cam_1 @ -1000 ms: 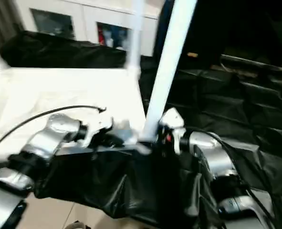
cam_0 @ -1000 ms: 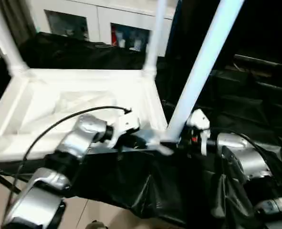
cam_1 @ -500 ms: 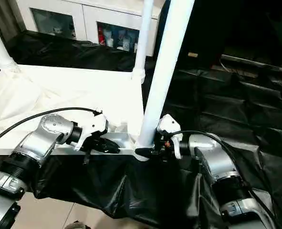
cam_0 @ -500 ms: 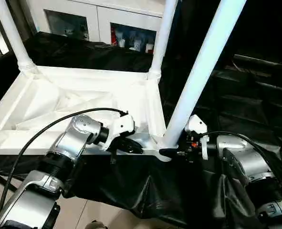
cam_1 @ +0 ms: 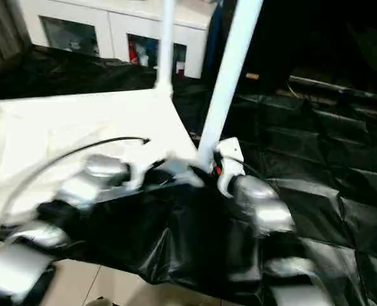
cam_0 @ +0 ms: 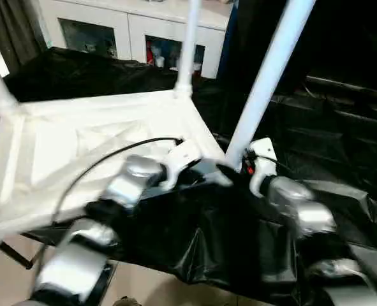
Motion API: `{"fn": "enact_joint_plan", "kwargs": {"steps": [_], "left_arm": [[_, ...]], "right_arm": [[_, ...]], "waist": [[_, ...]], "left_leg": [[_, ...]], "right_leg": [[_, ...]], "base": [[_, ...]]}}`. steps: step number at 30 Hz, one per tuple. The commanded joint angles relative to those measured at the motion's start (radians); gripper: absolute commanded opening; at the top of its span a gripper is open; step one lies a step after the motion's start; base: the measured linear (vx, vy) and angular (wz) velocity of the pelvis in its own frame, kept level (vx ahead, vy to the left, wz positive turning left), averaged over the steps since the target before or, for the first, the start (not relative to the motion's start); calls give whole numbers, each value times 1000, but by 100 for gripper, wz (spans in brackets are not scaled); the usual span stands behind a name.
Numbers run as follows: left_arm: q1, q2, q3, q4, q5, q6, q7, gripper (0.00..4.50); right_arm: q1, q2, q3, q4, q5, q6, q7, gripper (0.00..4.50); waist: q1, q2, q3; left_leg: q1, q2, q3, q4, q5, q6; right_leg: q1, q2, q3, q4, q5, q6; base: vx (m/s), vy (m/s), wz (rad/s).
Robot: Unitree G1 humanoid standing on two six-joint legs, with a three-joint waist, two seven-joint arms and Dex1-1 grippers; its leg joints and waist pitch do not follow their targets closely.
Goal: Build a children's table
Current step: Rotate leg to tighten
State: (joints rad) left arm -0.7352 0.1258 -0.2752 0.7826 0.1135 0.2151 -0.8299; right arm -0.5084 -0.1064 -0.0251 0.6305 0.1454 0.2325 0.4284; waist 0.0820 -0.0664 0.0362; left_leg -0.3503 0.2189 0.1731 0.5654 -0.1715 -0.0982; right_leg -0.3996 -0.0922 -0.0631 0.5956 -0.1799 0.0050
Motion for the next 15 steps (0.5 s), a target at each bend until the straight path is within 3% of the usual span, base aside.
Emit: {"fn": "enact_joint_plan", "kwargs": {"steps": [1,3,5,7,11,13,15], "left_arm": [[-15,-64,-17,34,5,1,55,0],[-17,-64,-25,33,14,-6,53,0],[-18,-59,-31,31,20,-10,49,0],[-14,-49,-31,27,17,-13,30,0],[-11,-24,-31,35,20,-30,-2,0],[-1,7,-39,16,16,-52,-69,0],[1,13,-42,11,16,-56,-82,0]], "right_arm": [[11,81,53,74,-28,10,-54,273],[12,90,71,73,-46,-17,-47,273],[13,94,79,72,-50,-32,-31,329],[15,93,76,59,-41,-42,-8,351],[23,65,81,18,-18,-72,93,351],[48,-5,120,-44,-16,-94,245,351],[52,-17,127,-55,-15,-97,270,351]], "waist": [[-5,13,-46],[-5,11,-46],[-4,11,-46],[-5,12,-45],[-4,12,-45],[-1,9,-46],[2,9,-47]], "left_leg": [[7,6,1,-73,-349,-26],[5,5,0,-74,-354,-26],[4,5,0,-75,-358,-17],[5,6,0,-75,-368,-15],[3,6,0,-76,-375,-6],[3,7,0,-76,-358,3],[-2,8,4,-74,-320,17]], "right_leg": [[26,-41,32,-91,-390,-130],[28,-41,31,-92,-392,-124],[30,-41,32,-91,-383,-124],[29,-40,31,-92,-386,-124],[30,-41,31,-95,-397,-122],[34,-41,32,-94,-378,-127],[37,-41,36,-87,-317,-137]], "base": [[0,0,0],[0,0,0],[0,0,0],[0,0,0],[0,0,0],[0,0,0],[0,0,0]]}}
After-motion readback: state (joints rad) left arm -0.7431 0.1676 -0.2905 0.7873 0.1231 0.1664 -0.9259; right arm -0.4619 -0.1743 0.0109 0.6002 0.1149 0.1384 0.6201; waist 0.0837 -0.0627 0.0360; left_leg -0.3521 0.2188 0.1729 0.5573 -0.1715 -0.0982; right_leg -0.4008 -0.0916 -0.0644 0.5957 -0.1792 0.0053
